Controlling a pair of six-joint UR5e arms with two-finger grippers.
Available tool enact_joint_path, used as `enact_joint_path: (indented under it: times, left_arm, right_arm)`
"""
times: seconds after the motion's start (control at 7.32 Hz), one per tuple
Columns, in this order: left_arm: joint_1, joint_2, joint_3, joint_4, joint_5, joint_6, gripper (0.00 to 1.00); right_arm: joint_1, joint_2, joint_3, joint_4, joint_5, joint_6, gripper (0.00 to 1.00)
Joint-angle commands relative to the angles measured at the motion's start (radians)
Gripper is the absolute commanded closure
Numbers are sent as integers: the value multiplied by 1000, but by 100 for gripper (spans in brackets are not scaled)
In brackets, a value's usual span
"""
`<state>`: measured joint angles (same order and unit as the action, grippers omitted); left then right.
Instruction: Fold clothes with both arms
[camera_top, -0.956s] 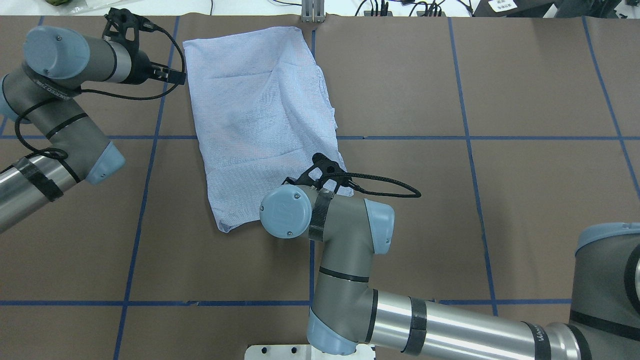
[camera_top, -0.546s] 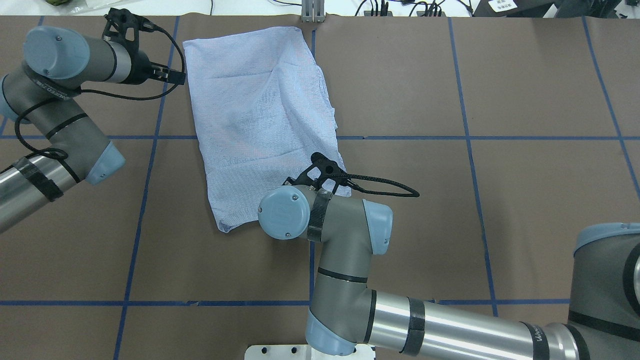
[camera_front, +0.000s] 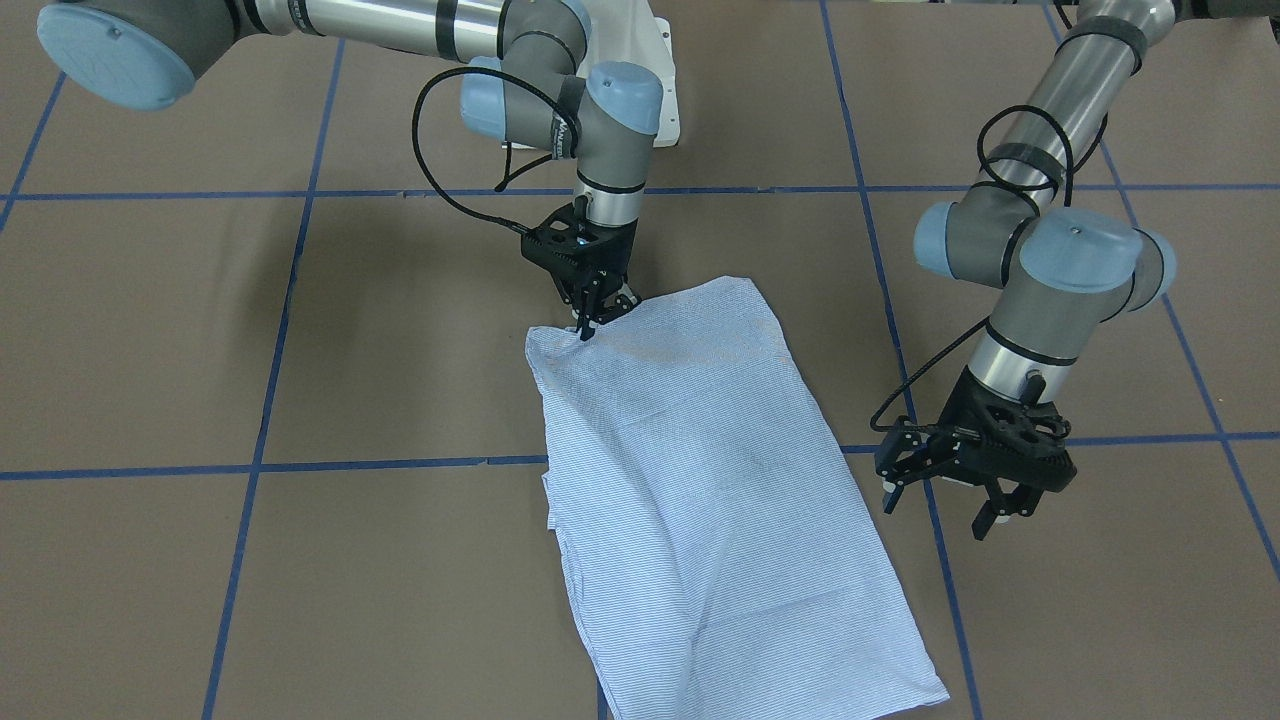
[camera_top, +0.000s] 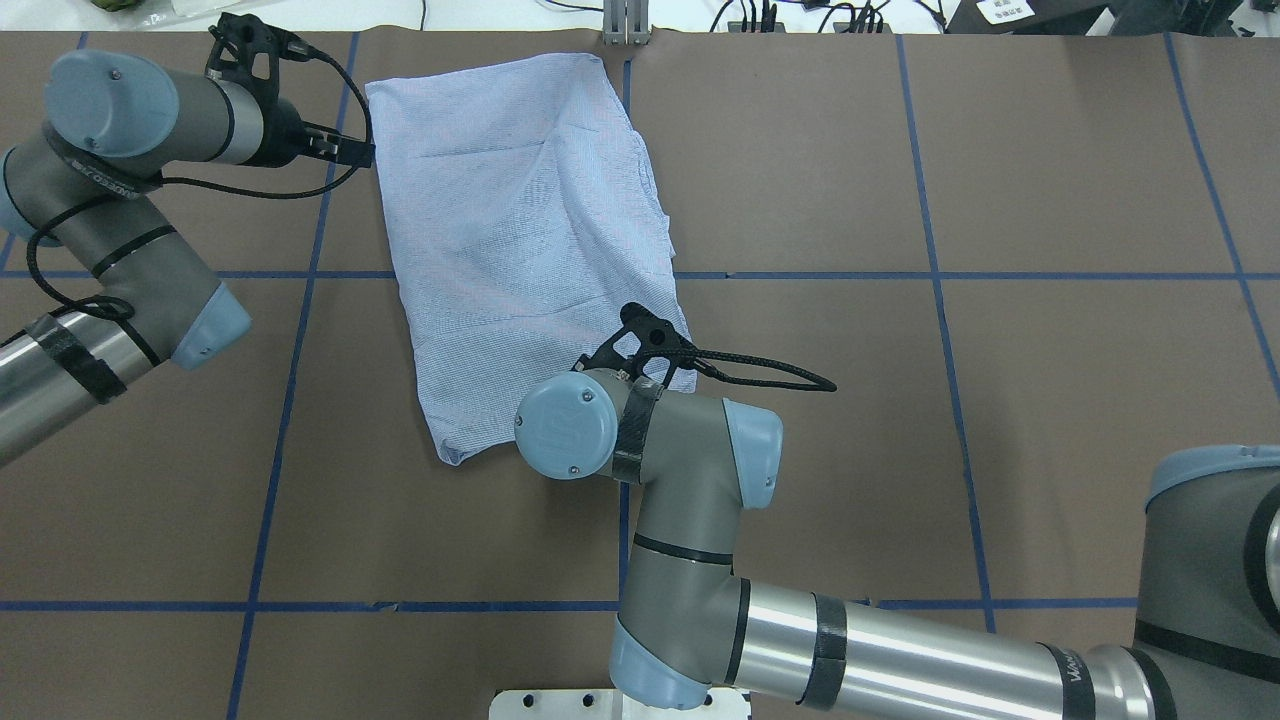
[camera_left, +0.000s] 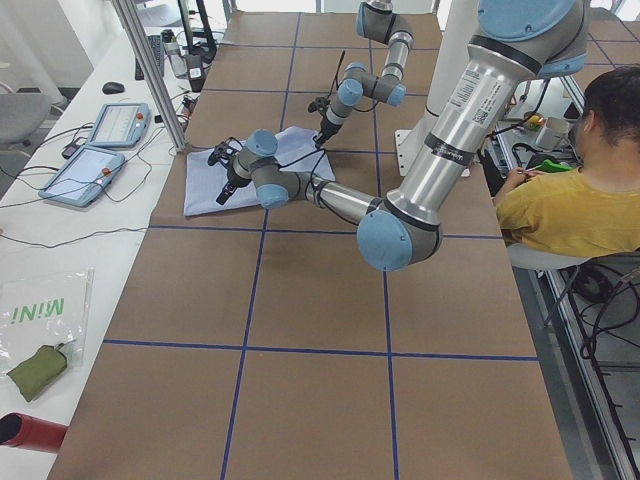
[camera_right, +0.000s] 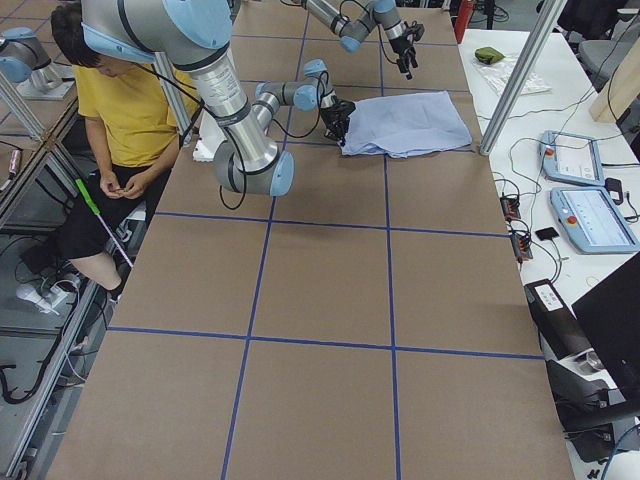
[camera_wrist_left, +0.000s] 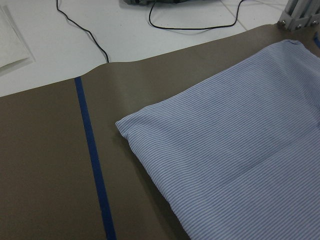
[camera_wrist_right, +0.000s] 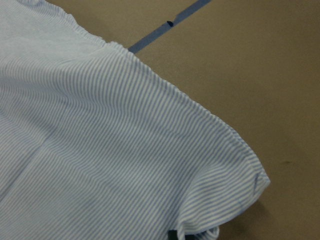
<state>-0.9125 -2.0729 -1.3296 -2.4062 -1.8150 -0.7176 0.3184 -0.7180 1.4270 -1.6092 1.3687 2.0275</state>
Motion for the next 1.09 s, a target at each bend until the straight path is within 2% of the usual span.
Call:
enact_joint_path:
  times: [0.0,0.27,0.41,0.68,0.82,0.96]
  left_arm:
    - [9,69,-121,-2,-91,-134,0]
    - [145,172,-282,-2,-70,-283,0]
    - [228,216,-348,-2,-17,-372,0]
    - [346,278,-399,1,84,-520,0]
    - [394,277,-398,24,135,-586,7]
    - [426,271,-399,63,164,-650,23]
  right_arm:
    - [1,0,7,0,0,-4,100]
    - [1,0,13,0,0,-3,100]
    - [1,-1,15,0,0,-1,100]
    - [1,0,16,2,0,0,100]
    - [1,-1,21,2,0,2,100]
    - [1,-3,24,0,0,2,100]
